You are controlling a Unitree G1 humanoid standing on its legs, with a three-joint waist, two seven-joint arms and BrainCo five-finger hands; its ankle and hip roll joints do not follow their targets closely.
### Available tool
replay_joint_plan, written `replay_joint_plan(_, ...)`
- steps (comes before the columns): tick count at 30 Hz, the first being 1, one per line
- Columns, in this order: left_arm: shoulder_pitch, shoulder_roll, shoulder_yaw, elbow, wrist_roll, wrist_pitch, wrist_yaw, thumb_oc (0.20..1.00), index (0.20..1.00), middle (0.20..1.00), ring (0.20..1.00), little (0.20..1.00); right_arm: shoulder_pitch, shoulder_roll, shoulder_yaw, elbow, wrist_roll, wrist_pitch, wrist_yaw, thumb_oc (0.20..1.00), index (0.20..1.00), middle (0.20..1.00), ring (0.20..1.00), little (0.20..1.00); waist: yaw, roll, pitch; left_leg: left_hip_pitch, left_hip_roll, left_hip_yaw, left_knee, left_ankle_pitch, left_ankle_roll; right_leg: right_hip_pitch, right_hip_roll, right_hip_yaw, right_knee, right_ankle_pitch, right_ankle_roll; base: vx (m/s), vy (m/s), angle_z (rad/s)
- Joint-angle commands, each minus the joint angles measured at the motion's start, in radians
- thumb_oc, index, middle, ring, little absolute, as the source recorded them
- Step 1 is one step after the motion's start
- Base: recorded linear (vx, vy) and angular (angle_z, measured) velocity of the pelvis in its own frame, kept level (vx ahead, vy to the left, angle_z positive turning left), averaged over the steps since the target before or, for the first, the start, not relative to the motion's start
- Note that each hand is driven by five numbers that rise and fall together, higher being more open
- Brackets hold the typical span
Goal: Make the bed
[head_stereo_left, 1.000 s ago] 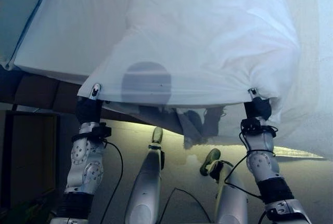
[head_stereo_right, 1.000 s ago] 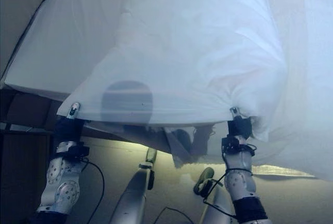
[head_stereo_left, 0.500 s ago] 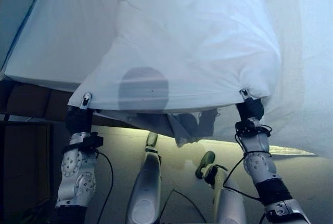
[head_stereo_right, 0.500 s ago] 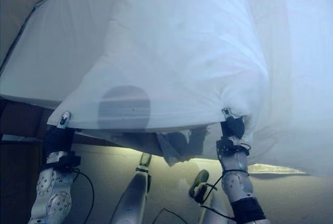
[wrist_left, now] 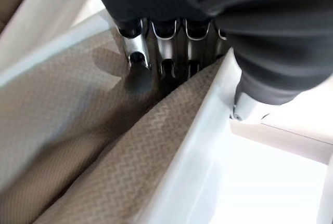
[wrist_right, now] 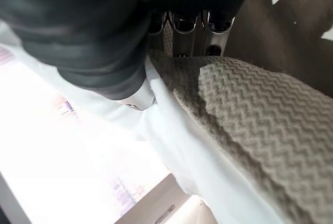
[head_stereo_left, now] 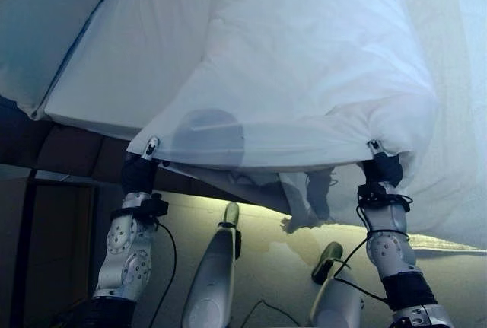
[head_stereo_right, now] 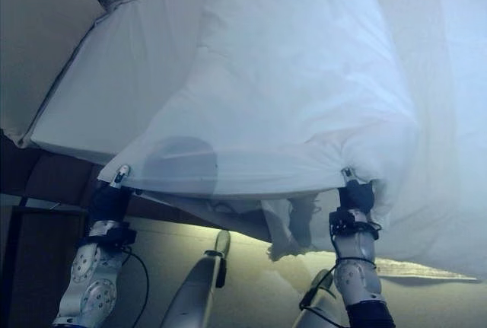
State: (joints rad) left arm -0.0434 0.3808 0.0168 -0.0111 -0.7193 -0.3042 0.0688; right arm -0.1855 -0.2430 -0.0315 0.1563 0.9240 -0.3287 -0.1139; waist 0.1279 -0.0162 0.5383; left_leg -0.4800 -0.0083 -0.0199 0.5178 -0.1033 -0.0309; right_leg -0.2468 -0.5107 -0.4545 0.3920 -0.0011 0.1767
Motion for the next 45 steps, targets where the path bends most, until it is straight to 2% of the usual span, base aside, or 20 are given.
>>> replay_joint_plan(1,0.011,0.102,0.316,-0.11,0.013,-0.152,0.072,0.2,0.2,0.2,0.2,0.2,-0.015,-0.016,-0.052,-0.057,-0.008,-0.067,0.042,0.2,0.2,0.2,0.2,0.2,0.062,-0.002,-0.072,0.045,0.035,0.015,-0.098,-0.011,0.004,-0.049,0.045,-0.044,0.054,0.006,0.014,-0.03,0.2,-0.41)
replay_joint_plan(2,0.017,0.098,0.315,-0.116,0.01,-0.153,0.073,0.2,0.2,0.2,0.2,0.2,-0.018,-0.021,-0.037,-0.054,-0.01,-0.061,0.052,0.2,0.2,0.2,0.2,0.2,0.056,0.002,-0.066,0.06,0.03,0.02,-0.115,-0.001,0.012,-0.081,0.106,-0.021,0.096,-0.026,0.003,-0.03,0.19,-0.6)
replay_joint_plan(3,0.018,0.096,0.316,-0.117,0.01,-0.153,0.073,0.2,0.2,0.2,0.2,0.2,-0.019,-0.022,-0.035,-0.053,-0.009,-0.062,0.053,0.2,0.2,0.2,0.2,0.2,0.06,0.001,-0.066,0.062,0.033,0.025,-0.116,-0.003,0.01,-0.088,0.107,-0.013,0.104,-0.033,0.001,0.04,0.08,-0.79)
replay_joint_plan(4,0.036,0.076,0.317,-0.113,0.012,-0.157,0.07,0.2,0.2,0.2,0.2,0.2,0.005,-0.033,-0.019,-0.054,-0.009,-0.056,0.076,0.2,0.2,0.2,0.2,0.2,0.048,-0.017,-0.071,0.09,0.014,0.035,-0.133,-0.002,0.009,-0.086,0.207,0.054,0.064,-0.075,-0.021,0.01,0.046,-0.75)
replay_joint_plan(5,0.049,0.067,0.324,-0.118,0.017,-0.164,0.065,0.2,0.2,0.2,0.2,0.2,0.005,-0.048,-0.01,-0.055,-0.009,-0.051,0.08,0.2,0.2,0.2,0.2,0.2,0.056,-0.002,-0.072,0.089,0.023,0.044,-0.123,-0.001,-0.005,-0.066,0.191,0.048,0.021,-0.082,-0.038,-0.04,0.025,-0.42)
replay_joint_plan(7,0.057,0.048,0.315,-0.117,0.0,-0.165,0.063,0.2,0.2,0.2,0.2,0.2,-0.003,-0.066,0.007,-0.035,0.009,-0.054,0.086,0.2,0.2,0.2,0.2,0.2,0.058,0.017,-0.048,0.046,0.044,0.033,-0.042,0.031,-0.041,-0.052,0.277,0.102,-0.004,-0.151,-0.099,-0.13,-0.095,-0.04)
replay_joint_plan(8,0.055,0.034,0.311,-0.115,-0.001,-0.168,0.066,0.2,0.2,0.2,0.2,0.2,-0.019,-0.073,0.022,-0.022,0.004,-0.058,0.086,0.2,0.2,0.2,0.2,0.2,0.076,0.034,-0.031,0.024,0.053,-0.004,0.01,0.081,-0.078,-0.048,0.299,0.1,-0.007,-0.16,-0.119,-0.19,-0.045,-0.22)
replay_joint_plan(9,0.058,0.022,0.308,-0.114,-0.001,-0.169,0.069,0.2,0.2,0.2,0.2,0.2,-0.029,-0.081,0.032,-0.018,-0.003,-0.056,0.079,0.2,0.2,0.2,0.2,0.2,0.088,0.039,-0.018,0.003,0.043,-0.045,0.019,0.127,-0.088,-0.068,0.291,0.088,-0.013,-0.131,-0.13,-0.1,0.0,-0.36)
replay_joint_plan(10,0.062,0.012,0.309,-0.109,-0.001,-0.168,0.071,0.2,0.2,0.2,0.2,0.2,-0.036,-0.081,0.035,-0.009,0.0,-0.054,0.079,0.2,0.2,0.2,0.2,0.2,0.092,0.034,-0.019,0.01,0.039,-0.08,0.011,0.086,-0.09,-0.075,0.29,0.103,-0.006,-0.147,-0.116,-0.1,0.026,-0.39)
replay_joint_plan(11,0.065,0.009,0.312,-0.102,0.001,-0.165,0.074,0.2,0.2,0.2,0.2,0.2,-0.035,-0.084,0.033,-0.009,0.001,-0.054,0.079,0.2,0.2,0.2,0.2,0.2,0.081,0.031,-0.019,0.008,0.075,-0.077,-0.027,0.075,-0.075,-0.092,0.277,0.097,0.002,-0.148,-0.106,-0.03,0.006,-0.36)
replay_joint_plan(12,0.073,0.004,0.311,-0.096,-0.002,-0.159,0.075,0.2,0.2,0.2,0.2,0.2,-0.021,-0.087,0.022,-0.016,0.002,-0.054,0.076,0.2,0.2,0.2,0.2,0.2,0.054,0.03,-0.022,0.011,0.142,-0.049,-0.087,0.099,-0.068,-0.113,0.252,0.079,0.017,-0.143,-0.093,-0.09,0.065,-0.16)
replay_joint_plan(13,0.075,-0.003,0.293,-0.071,-0.009,-0.154,0.073,0.2,0.2,0.2,0.2,0.2,-0.014,-0.086,0.032,0.002,-0.003,-0.049,0.076,0.2,0.2,0.2,0.2,0.2,0.043,0.035,-0.034,0.048,0.167,-0.036,-0.173,0.092,-0.057,-0.145,0.24,0.068,0.043,-0.138,-0.084,-0.14,0.111,0.46)
replay_joint_plan(14,0.071,-0.001,0.259,-0.042,-0.001,-0.144,0.079,0.2,0.2,0.2,0.2,0.2,-0.006,-0.092,0.037,0.011,-0.046,-0.041,0.054,0.2,0.2,0.2,0.2,0.2,0.038,0.036,-0.019,0.043,0.139,-0.043,-0.191,0.108,-0.047,-0.166,0.208,0.069,0.055,-0.113,-0.071,-0.1,0.092,0.7)
replay_joint_plan(15,0.067,0.0,0.256,-0.039,0.0,-0.146,0.079,0.2,0.2,0.2,0.2,0.2,-0.006,-0.091,0.036,0.009,-0.05,-0.04,0.051,0.2,0.2,0.2,0.2,0.2,0.037,0.035,-0.019,0.041,0.134,-0.043,-0.192,0.11,-0.045,-0.169,0.203,0.068,0.058,-0.112,-0.068,-0.16,0.037,0.75)
replay_joint_plan(18,0.059,-0.004,0.208,0.045,-0.036,-0.122,0.054,0.2,0.2,0.2,0.2,0.2,0.0,-0.094,0.03,0.071,-0.075,-0.014,0.018,0.2,0.2,0.2,0.2,0.2,0.008,0.014,-0.018,-0.05,0.096,-0.036,-0.149,0.093,-0.042,-0.23,0.157,0.054,0.068,-0.086,-0.07,-0.13,0.041,0.42)
replay_joint_plan(23,0.107,-0.002,0.182,0.107,-0.037,-0.083,0.025,0.2,0.2,0.2,0.2,0.2,0.029,-0.077,0.023,0.154,-0.091,0.004,0.022,0.2,0.2,0.2,0.2,0.2,0.026,-0.005,-0.018,-0.137,0.079,-0.03,-0.114,0.086,-0.03,-0.274,0.134,0.044,0.087,-0.08,-0.071,-0.07,0.028,0.21)
replay_joint_plan(29,0.101,-0.018,0.13,0.253,-0.05,-0.048,0.011,0.2,0.2,0.2,0.2,0.2,0.052,-0.066,0.036,0.269,-0.11,0.023,0.02,0.2,0.2,0.2,0.2,0.2,0.028,-0.01,-0.018,-0.192,0.064,-0.042,-0.094,0.093,-0.03,-0.305,0.12,0.03,0.109,-0.079,-0.069,-0.04,0.001,0.1)
replay_joint_plan(35,0.081,-0.038,0.127,0.368,-0.09,-0.043,0.024,0.2,0.2,0.2,0.2,0.2,0.059,-0.067,0.059,0.348,-0.113,0.038,0.021,0.2,0.2,0.2,0.2,0.2,0.027,-0.015,-0.018,-0.22,0.059,-0.042,-0.086,0.092,-0.03,-0.328,0.115,0.028,0.117,-0.075,-0.066,-0.03,-0.009,0.1)
replay_joint_plan(38,0.061,-0.035,0.12,0.495,-0.1,-0.029,0.029,0.2,0.2,0.2,0.2,0.2,0.059,-0.066,0.068,0.486,-0.135,0.059,0.014,0.2,0.2,0.2,0.2,0.2,0.024,-0.02,-0.018,-0.226,0.058,-0.039,-0.092,0.095,-0.028,-0.337,0.114,0.028,0.11,-0.064,-0.063,0.0,0.0,0.0)
replay_joint_plan(45,0.034,-0.017,0.084,0.663,-0.046,0.004,0.034,0.2,0.2,0.2,0.2,0.2,0.039,-0.081,0.06,0.697,-0.185,0.097,-0.001,0.2,0.2,0.2,0.2,0.2,0.022,-0.019,-0.018,-0.254,0.053,-0.043,-0.079,0.097,-0.025,-0.36,0.11,0.029,0.121,-0.067,-0.064,0.0,-0.002,0.02)
